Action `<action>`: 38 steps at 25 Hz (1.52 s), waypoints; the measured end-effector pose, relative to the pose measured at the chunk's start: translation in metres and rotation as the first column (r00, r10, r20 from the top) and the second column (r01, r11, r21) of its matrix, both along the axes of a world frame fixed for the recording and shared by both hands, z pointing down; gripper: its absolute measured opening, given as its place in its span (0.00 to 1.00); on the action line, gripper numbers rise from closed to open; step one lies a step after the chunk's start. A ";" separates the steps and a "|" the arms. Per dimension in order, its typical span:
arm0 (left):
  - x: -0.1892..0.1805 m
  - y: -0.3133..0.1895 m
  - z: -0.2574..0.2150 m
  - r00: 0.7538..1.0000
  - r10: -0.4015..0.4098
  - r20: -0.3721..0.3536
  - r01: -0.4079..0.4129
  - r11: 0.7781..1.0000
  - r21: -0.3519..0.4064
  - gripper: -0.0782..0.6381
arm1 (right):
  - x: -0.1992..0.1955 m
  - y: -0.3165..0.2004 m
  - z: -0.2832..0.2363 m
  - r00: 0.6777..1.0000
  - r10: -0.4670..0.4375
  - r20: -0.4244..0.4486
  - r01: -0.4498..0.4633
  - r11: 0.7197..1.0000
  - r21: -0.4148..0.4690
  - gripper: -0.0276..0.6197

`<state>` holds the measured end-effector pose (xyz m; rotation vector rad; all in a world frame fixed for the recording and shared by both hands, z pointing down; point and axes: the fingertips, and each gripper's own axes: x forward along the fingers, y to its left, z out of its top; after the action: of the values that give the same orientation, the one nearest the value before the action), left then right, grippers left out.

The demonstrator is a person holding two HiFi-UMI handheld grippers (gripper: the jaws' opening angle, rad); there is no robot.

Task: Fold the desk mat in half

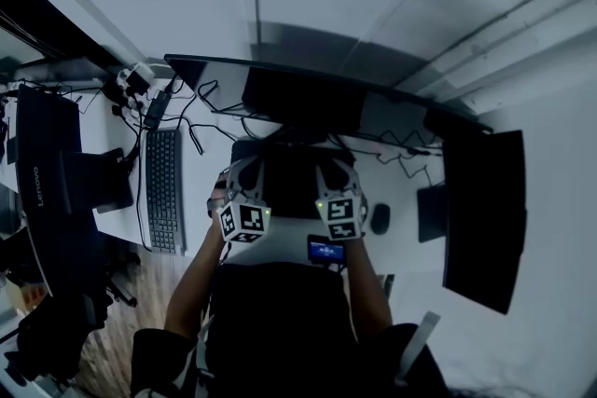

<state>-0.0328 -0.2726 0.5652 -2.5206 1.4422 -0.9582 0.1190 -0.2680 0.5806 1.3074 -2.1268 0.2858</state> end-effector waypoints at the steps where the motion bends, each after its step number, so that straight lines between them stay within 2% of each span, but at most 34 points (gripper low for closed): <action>1: -0.001 0.003 -0.012 0.999 -0.009 -0.038 0.010 1.000 0.017 0.12 | 0.000 0.002 -0.010 1.000 0.012 0.029 -0.012 1.000 0.016 0.19; 4: -0.003 0.014 -0.044 0.990 -0.031 -0.140 0.039 0.997 0.060 0.12 | -0.002 0.010 -0.042 0.994 0.035 0.107 -0.042 0.997 0.065 0.17; 8: -0.012 0.025 -0.079 0.962 -0.071 -0.263 0.087 0.995 0.049 0.12 | -0.005 0.023 -0.081 0.978 0.046 0.202 -0.070 0.991 0.117 0.14; 13: -0.023 0.040 -0.111 0.908 -0.154 -0.391 0.176 0.984 0.019 0.12 | 0.002 0.046 -0.119 0.950 0.070 0.305 -0.127 0.977 0.170 0.09; 17: -0.027 0.054 -0.123 0.862 -0.179 -0.474 0.188 0.982 -0.030 0.12 | 0.006 0.065 -0.138 0.952 0.059 0.300 -0.131 0.965 0.228 0.06; 20: -0.030 0.066 -0.125 0.851 -0.188 -0.490 0.186 0.981 -0.053 0.12 | -0.003 0.081 -0.152 0.939 0.069 0.338 -0.147 0.966 0.211 0.06; 28: -0.023 0.090 -0.119 0.876 -0.137 -0.462 0.139 0.990 -0.028 0.12 | -0.012 0.107 -0.156 0.924 0.064 0.377 -0.150 0.967 0.204 0.05; 33: -0.020 0.094 -0.124 0.873 -0.128 -0.471 0.137 0.990 -0.016 0.12 | -0.009 0.109 -0.159 0.925 0.065 0.374 -0.153 0.966 0.210 0.05; 38: -0.015 0.096 -0.131 0.853 -0.129 -0.506 0.138 0.990 -0.020 0.12 | -0.006 0.110 -0.160 0.926 0.067 0.370 -0.157 0.963 0.220 0.05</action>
<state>-0.0482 -0.1767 0.4342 -2.8228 1.7591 -0.2821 0.1126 -0.1580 0.4203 1.6287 -2.4583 0.3399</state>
